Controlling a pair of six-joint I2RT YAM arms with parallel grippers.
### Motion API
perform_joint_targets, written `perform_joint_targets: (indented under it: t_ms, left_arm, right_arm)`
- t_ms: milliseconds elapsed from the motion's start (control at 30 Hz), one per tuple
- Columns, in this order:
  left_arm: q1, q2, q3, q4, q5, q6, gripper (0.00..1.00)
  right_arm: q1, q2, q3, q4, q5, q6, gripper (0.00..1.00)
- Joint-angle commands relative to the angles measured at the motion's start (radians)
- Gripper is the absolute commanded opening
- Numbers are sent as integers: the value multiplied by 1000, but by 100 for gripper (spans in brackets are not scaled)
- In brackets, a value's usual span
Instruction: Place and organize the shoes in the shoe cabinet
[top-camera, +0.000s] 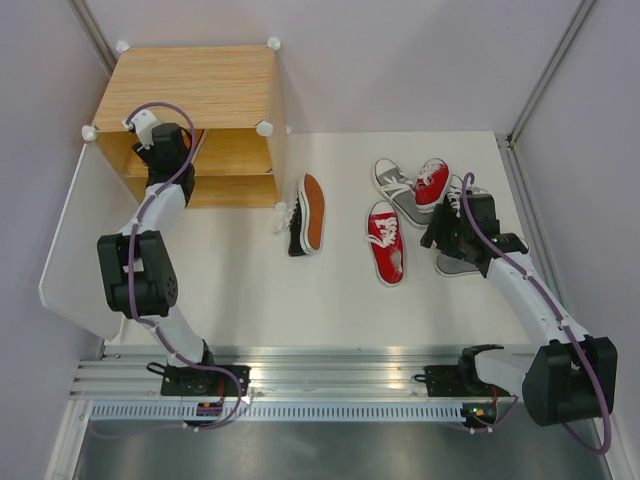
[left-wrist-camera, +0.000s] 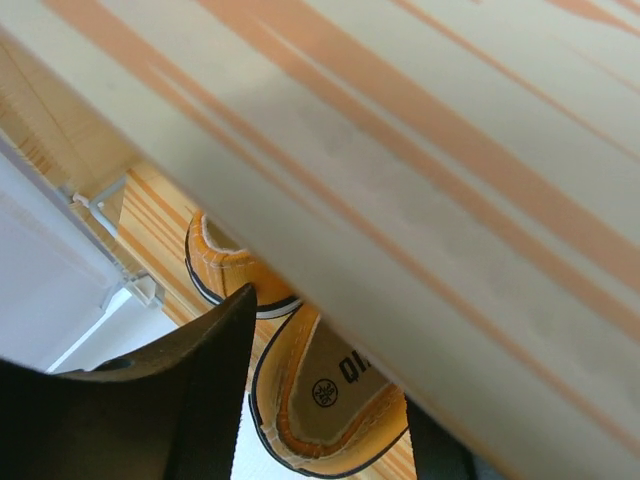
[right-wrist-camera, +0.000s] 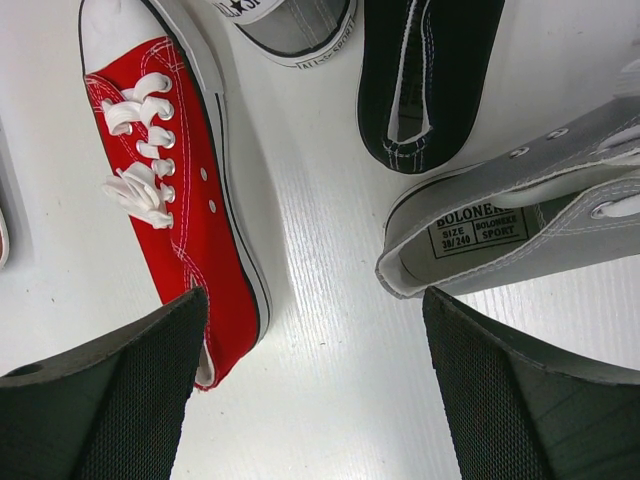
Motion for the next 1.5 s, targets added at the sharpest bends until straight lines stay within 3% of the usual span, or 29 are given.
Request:
perform_joint_targets:
  t_ms: [0, 333, 600, 733, 967, 1200, 1333, 1467]
  left_arm:
    - [8, -84, 7, 64, 61, 34, 62]
    - [21, -251, -29, -125, 71, 58, 64]
    - [124, -331, -82, -102, 280, 119, 59]
    - [126, -323, -72, -83, 367, 127, 62]
    - [124, -303, -111, 55, 499, 133, 77]
    - [124, -276, -165, 224, 642, 178, 77]
    - [123, -210, -99, 146, 659, 219, 77]
    - [120, -188, -78, 29, 579, 306, 78]
  right_arm:
    - [-6, -27, -1, 26, -9, -20, 92]
    - [-4, -61, -10, 31, -48, -35, 92]
    - [5, -84, -7, 45, -109, -55, 91]
    - [16, -92, -29, 51, -106, -60, 91]
    - [30, -98, -43, 57, -103, -64, 91]
    - [46, -103, -43, 66, -86, -72, 91]
    - [54, -109, -36, 54, -78, -78, 91]
    - [56, -124, -38, 49, -66, -80, 91]
